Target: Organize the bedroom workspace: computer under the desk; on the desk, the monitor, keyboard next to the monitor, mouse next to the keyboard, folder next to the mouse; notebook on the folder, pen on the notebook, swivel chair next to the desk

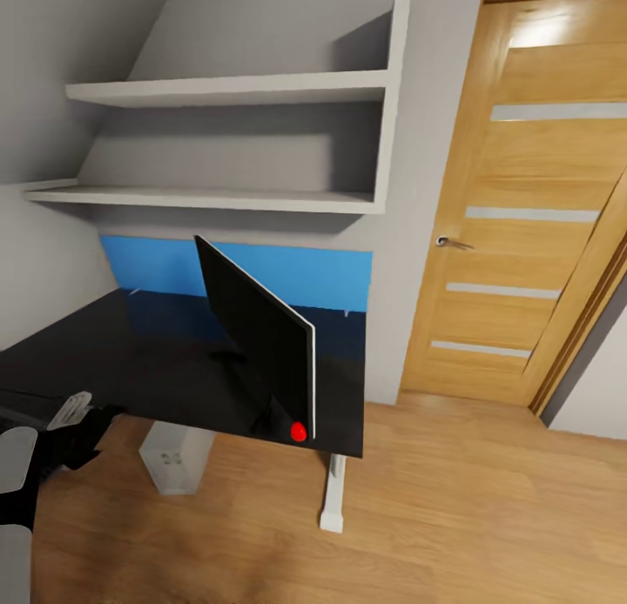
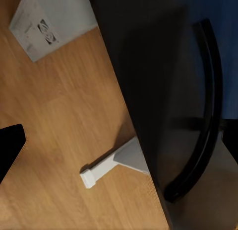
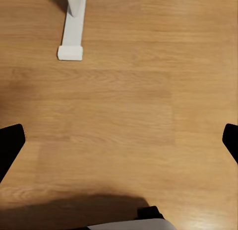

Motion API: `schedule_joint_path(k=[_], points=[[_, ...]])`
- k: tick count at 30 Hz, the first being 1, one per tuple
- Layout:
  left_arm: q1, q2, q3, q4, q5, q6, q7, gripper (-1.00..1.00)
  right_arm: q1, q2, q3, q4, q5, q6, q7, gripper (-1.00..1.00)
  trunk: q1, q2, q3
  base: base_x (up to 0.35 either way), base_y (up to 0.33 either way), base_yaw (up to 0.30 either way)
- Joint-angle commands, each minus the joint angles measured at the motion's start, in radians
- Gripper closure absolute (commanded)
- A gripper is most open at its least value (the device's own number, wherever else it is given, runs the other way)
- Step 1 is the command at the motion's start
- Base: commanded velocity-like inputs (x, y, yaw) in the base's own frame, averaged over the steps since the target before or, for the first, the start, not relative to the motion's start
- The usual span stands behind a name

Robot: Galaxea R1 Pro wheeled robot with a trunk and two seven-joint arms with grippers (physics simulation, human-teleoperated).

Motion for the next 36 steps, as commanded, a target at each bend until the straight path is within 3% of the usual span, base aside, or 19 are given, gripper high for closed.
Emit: schedule_joint_path(k=[1,19,36], points=[[-0.001,0.000,0.001,-0.001,0.010,0.003,0.009,-1.00,-0.001,0.000,0.001,0.002,-0.006,-0.006,0.002,-1.00,0.000,-0.001,-0.001,0.000,0.000,0.223],[-0.001,-0.006,0.001,0.001,0.012,0.003,0.009,-1.00,-0.001,-0.001,0.001,0.002,-0.007,-0.010,0.001,-1.00,0.000,-0.001,-0.001,0.000,0.000,0.093],[0.000,-0.050,0.001,0.007,0.007,-0.002,0.010,-1.00,-0.001,-0.002,0.001,0.002,-0.007,-0.011,0.002,-1.00,0.000,-0.001,-0.001,0.000,0.000,0.002]])
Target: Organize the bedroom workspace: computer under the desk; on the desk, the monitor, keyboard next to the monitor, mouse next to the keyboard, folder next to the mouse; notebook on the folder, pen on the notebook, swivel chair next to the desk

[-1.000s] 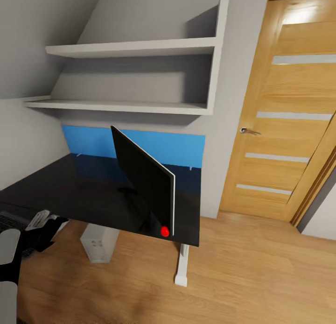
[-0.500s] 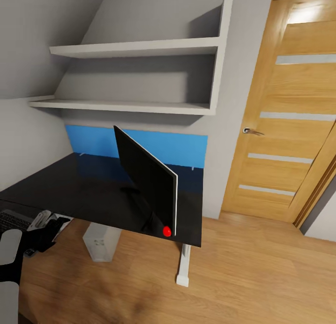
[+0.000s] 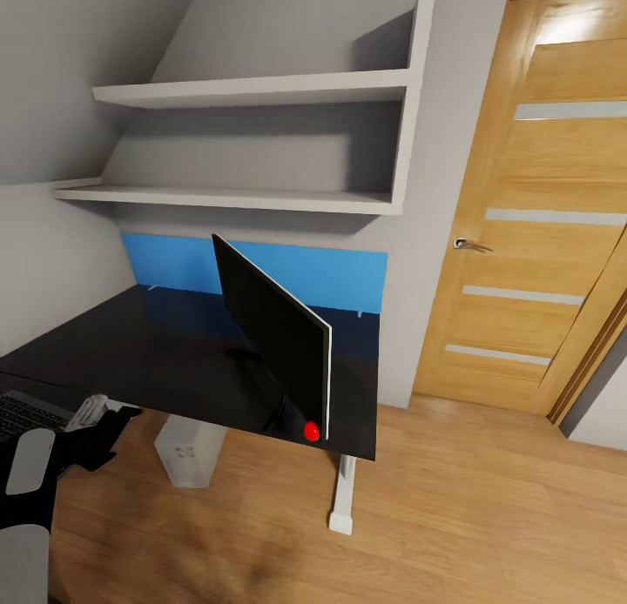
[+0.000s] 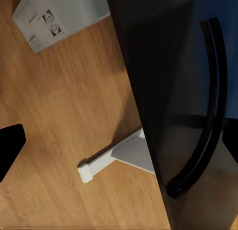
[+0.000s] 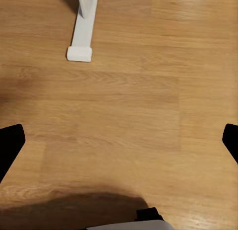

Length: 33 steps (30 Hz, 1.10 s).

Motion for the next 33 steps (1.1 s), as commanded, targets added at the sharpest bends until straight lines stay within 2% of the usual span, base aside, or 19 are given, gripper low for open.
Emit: schedule_joint_path(k=[1,9,17,25,33], points=[[-0.001,-0.008,0.001,0.013,0.007,0.002,0.011,-1.00,-0.001,0.000,0.001,0.002,-0.006,-0.005,0.001,-1.00,0.000,-0.001,-0.001,0.000,0.000,0.000],[0.000,-0.012,-0.001,0.077,-0.016,0.000,0.012,-1.00,-0.001,-0.001,0.001,0.002,-0.006,-0.005,0.001,-1.00,0.000,-0.001,-0.001,0.000,0.000,0.000],[-0.001,-0.025,-0.003,0.132,-0.073,-0.002,0.010,-1.00,-0.001,-0.001,0.001,0.001,-0.005,-0.005,0.001,-1.00,0.000,-0.001,-0.001,0.000,0.000,0.000],[0.000,-0.054,-0.003,0.179,-0.179,-0.043,0.009,-1.00,-0.001,-0.001,0.001,0.001,-0.004,-0.005,0.001,-1.00,0.000,-0.001,-0.001,0.000,0.000,0.000],[-0.001,-0.075,-0.003,0.284,-0.298,-0.191,0.003,-1.00,-0.001,-0.001,0.002,0.001,-0.002,-0.004,0.001,-1.00,0.000,-0.001,-0.001,0.000,0.000,0.000]])
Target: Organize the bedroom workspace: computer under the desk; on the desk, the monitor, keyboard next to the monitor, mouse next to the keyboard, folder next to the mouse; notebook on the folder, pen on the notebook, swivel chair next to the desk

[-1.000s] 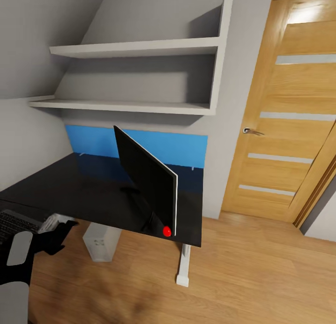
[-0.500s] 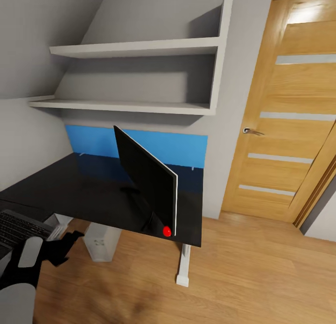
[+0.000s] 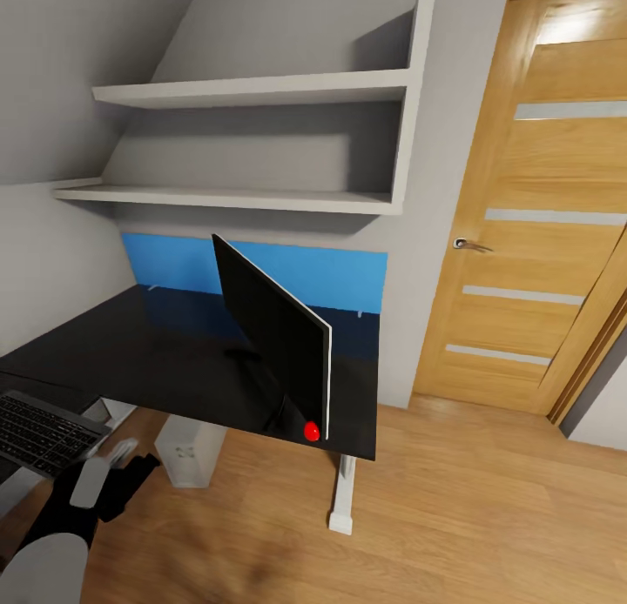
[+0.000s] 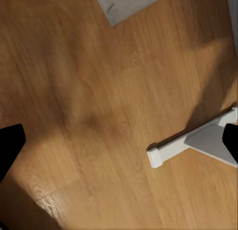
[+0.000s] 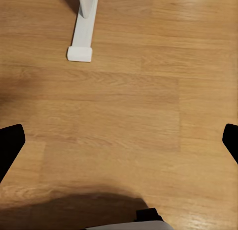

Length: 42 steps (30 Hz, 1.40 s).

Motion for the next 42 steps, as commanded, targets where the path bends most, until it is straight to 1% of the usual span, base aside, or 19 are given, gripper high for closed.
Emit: schedule_joint_path(k=[1,5,8,11,15,19,22,25,27,30,33,37,42], points=[[-0.001,-0.002,0.001,0.015,-0.002,-0.019,0.004,-1.00,-0.001,0.000,0.002,0.002,-0.006,-0.005,0.001,-1.00,0.000,-0.001,-0.001,0.000,0.000,0.000],[-0.001,-0.005,0.000,0.080,-0.052,-0.092,-0.030,-1.00,-0.001,0.000,0.002,0.002,-0.005,-0.004,0.001,-1.00,0.000,-0.001,-0.001,0.000,0.000,0.000],[-0.001,-0.006,0.000,0.125,-0.105,-0.136,-0.072,-1.00,-0.001,0.000,0.002,0.002,-0.005,-0.004,0.001,-1.00,0.000,-0.001,-0.001,0.000,0.000,0.000],[-0.001,-0.007,-0.001,0.178,-0.175,-0.179,-0.120,-1.00,-0.001,0.000,0.002,0.002,-0.005,-0.004,0.001,-1.00,0.000,-0.001,-0.001,0.000,0.000,0.000],[0.000,-0.008,-0.002,0.276,-0.284,-0.261,-0.192,-1.00,-0.001,0.000,0.002,0.002,-0.005,-0.004,0.001,-1.00,0.000,-0.001,-0.001,0.000,0.000,0.000],[0.000,-0.008,-0.001,0.378,-0.392,-0.392,-0.259,-1.00,-0.001,0.000,0.002,0.002,-0.005,-0.004,0.001,-1.00,0.000,-0.001,-0.001,0.000,0.000,0.000],[-0.001,-0.008,-0.001,0.455,-0.466,-0.507,-0.286,-1.00,-0.001,0.000,0.002,0.001,-0.004,-0.004,0.001,-1.00,0.000,-0.001,-0.001,0.000,0.000,0.000],[-0.001,-0.008,-0.001,0.532,-0.529,-0.620,-0.300,-1.00,-0.001,0.000,0.002,0.001,-0.004,-0.004,0.001,-1.00,0.000,-0.001,-0.001,0.000,0.000,0.000],[0.000,-0.008,-0.001,0.581,-0.563,-0.690,-0.305,-1.00,-0.001,0.000,0.002,0.001,-0.004,-0.004,0.001,-1.00,0.000,-0.001,-0.001,0.000,0.000,0.000],[0.000,-0.008,-0.001,0.640,-0.600,-0.786,-0.309,-1.00,-0.001,0.000,0.002,0.001,-0.004,-0.004,0.001,-1.00,0.000,-0.001,-0.001,0.000,0.000,0.000],[0.000,-0.009,-0.001,0.670,-0.620,-0.861,-0.310,-1.00,-0.001,-0.001,0.002,0.001,-0.004,-0.004,0.000,-1.00,0.000,-0.001,-0.001,0.000,0.000,0.000],[0.015,-0.011,-0.002,0.688,-0.633,-0.933,-0.309,-1.00,-0.001,-0.002,0.003,0.001,-0.003,-0.004,0.000,-1.00,0.000,-0.001,-0.001,0.000,0.000,0.000],[0.057,-0.012,-0.002,0.697,-0.638,-1.008,-0.310,-1.00,-0.001,-0.003,0.004,0.001,-0.003,-0.005,0.000,-1.00,0.000,-0.001,-0.001,0.000,0.000,0.000]])
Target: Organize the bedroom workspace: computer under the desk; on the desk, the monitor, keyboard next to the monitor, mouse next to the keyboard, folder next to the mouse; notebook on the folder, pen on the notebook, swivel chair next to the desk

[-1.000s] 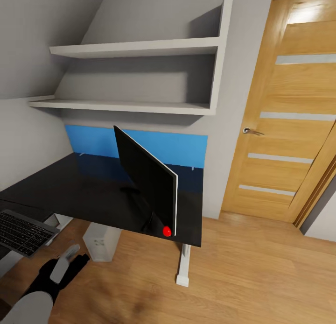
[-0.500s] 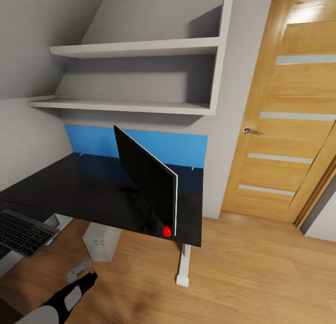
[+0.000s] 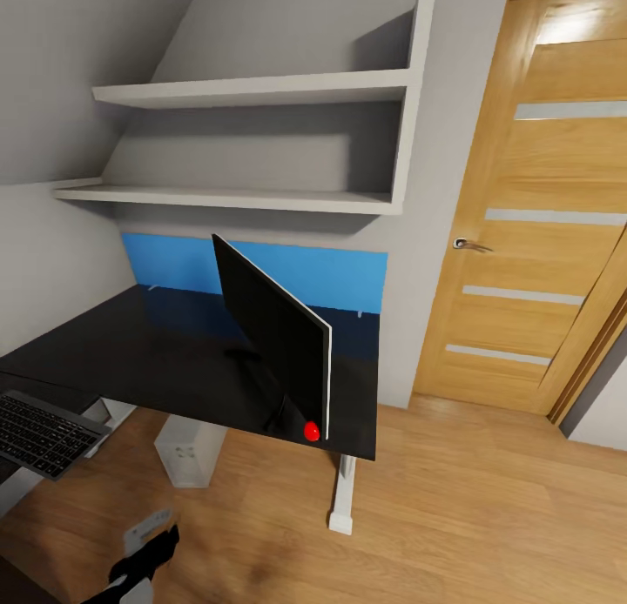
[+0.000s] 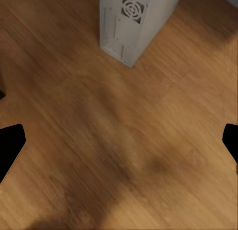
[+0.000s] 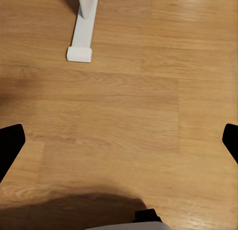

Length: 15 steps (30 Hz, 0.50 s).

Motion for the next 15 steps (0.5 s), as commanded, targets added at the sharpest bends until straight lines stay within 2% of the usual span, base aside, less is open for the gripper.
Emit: schedule_joint_path(k=[1,9,15], points=[[0.007,0.000,0.001,0.003,-0.007,-0.019,0.004,-1.00,-0.001,0.000,0.002,0.002,-0.005,-0.004,0.001,-1.00,0.000,-0.001,-0.001,0.000,0.000,0.000],[0.070,0.000,0.001,0.005,-0.010,-0.112,-0.002,-1.00,-0.001,-0.001,0.002,0.002,-0.004,-0.003,0.001,-1.00,0.000,-0.001,-0.001,0.000,0.000,0.000],[0.122,-0.017,0.001,0.006,-0.013,-0.193,-0.004,-1.00,-0.001,-0.002,0.003,0.002,-0.004,-0.003,0.001,-1.00,0.000,-0.001,-0.001,0.000,0.000,0.000]])
